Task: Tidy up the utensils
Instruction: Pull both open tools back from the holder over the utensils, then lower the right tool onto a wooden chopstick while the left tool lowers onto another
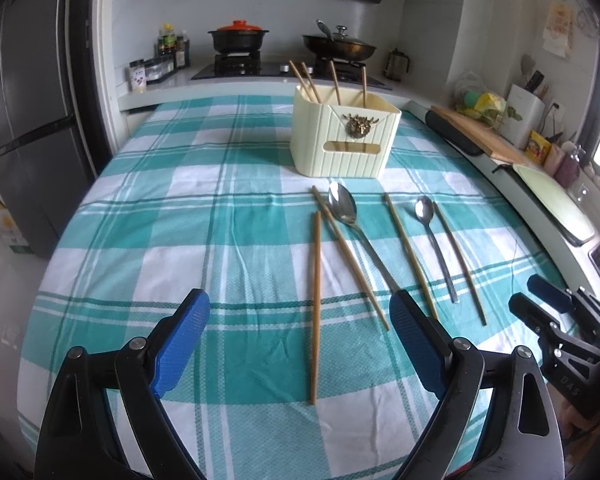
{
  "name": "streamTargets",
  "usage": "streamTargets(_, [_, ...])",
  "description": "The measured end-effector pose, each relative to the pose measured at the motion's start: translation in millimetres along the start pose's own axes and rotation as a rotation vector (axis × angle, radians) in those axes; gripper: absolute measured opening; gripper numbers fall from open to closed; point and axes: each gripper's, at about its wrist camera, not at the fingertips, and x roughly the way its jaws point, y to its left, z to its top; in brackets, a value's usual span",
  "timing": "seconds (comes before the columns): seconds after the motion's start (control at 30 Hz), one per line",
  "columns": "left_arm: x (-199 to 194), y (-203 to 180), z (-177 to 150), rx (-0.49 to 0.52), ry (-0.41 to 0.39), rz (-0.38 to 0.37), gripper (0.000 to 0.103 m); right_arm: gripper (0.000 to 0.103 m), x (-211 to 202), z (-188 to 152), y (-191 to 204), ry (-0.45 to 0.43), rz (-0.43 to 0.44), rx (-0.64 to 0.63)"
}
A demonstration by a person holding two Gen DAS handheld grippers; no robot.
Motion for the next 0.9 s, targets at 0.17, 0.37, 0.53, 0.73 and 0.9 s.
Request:
streamTargets(0.17, [-6.0, 1.1, -0.1, -0.005, -0.017, 0.019, 0.093, 0.043, 1.5, -4.2, -9.0, -0.004, -0.003, 0.027])
streamTargets(0.37, [8.4, 7.8, -3.4, -0.025, 0.008, 0.025, 0.095, 0.043, 15.5, -8.9, -22.0, 0.036, -0.011, 0.065])
streamTargets(0.53, [31.2, 10.9, -1.0, -0.021, 0.042, 0.022, 0.095, 0.043, 23.3, -10.4, -29.4, 0.055, -0.037, 0.079])
streamTargets(0.73, [55.0, 11.4, 0.3, 0.001, 0.08, 0.018, 0.095, 0.043, 31.5, -10.0, -43.5, 0.077, -0.067, 0.107])
streamTargets(0.9, [73.8, 11.0, 2.3, 0.026, 0.119, 0.013, 0.095, 0.043, 37.6, -7.4, -58.2, 0.096, -0.083, 0.139])
